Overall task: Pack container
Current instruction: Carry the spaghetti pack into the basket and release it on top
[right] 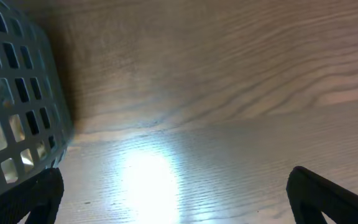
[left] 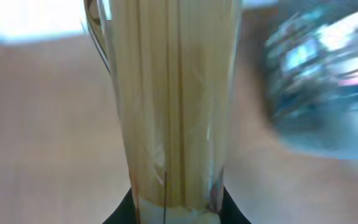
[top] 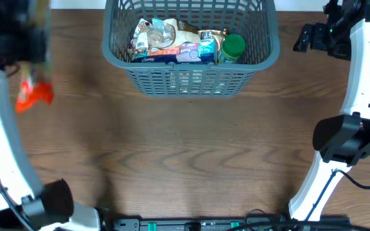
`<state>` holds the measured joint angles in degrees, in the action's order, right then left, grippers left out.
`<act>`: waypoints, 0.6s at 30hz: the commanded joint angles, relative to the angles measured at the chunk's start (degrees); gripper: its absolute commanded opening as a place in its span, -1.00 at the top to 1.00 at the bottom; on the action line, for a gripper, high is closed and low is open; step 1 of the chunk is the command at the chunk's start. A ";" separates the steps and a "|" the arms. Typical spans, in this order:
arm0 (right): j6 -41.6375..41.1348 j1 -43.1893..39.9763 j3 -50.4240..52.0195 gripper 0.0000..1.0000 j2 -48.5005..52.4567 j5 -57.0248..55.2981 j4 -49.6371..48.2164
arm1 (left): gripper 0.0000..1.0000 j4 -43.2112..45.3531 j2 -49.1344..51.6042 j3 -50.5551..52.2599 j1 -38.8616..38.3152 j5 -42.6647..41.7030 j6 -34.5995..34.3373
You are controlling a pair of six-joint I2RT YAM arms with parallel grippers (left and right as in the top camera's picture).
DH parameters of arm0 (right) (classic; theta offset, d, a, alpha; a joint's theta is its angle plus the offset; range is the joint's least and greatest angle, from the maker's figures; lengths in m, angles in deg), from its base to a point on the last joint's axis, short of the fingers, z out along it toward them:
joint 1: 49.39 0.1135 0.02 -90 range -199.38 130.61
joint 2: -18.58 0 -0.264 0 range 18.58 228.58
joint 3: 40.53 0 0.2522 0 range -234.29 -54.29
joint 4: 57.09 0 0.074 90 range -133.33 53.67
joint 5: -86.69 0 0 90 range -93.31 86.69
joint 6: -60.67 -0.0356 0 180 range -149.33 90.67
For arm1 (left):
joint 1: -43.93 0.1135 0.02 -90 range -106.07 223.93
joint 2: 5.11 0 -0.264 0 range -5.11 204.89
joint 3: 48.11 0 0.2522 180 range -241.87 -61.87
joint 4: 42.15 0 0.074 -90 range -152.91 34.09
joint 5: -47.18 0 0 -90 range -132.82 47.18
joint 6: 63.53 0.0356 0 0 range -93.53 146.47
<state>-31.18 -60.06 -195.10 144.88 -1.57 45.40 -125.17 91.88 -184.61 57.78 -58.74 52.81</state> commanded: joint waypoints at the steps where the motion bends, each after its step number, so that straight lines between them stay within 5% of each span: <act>1: 1.53 0.26 0.02 -0.98 0.13 0.22 -0.63 | 0.89 1.75 -0.98 -5.42 -8.37 -3.54 14.12; 5: 1.99 0.26 0.02 -0.98 0.13 0.20 -1.05 | 0.89 6.78 -0.39 -5.53 -17.97 -3.54 35.45; 7: 2.16 0.26 0.02 -0.99 0.13 0.20 -1.07 | 0.89 10.25 0.70 -5.53 -21.35 -3.54 40.81; 18: 2.36 0.26 0.02 -0.98 0.13 0.22 -0.50 | 0.89 25.07 14.82 -5.53 -29.66 -3.56 42.45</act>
<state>-29.89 -60.06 -195.10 144.88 -1.57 44.63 -101.87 103.16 -188.55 29.58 -61.91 93.27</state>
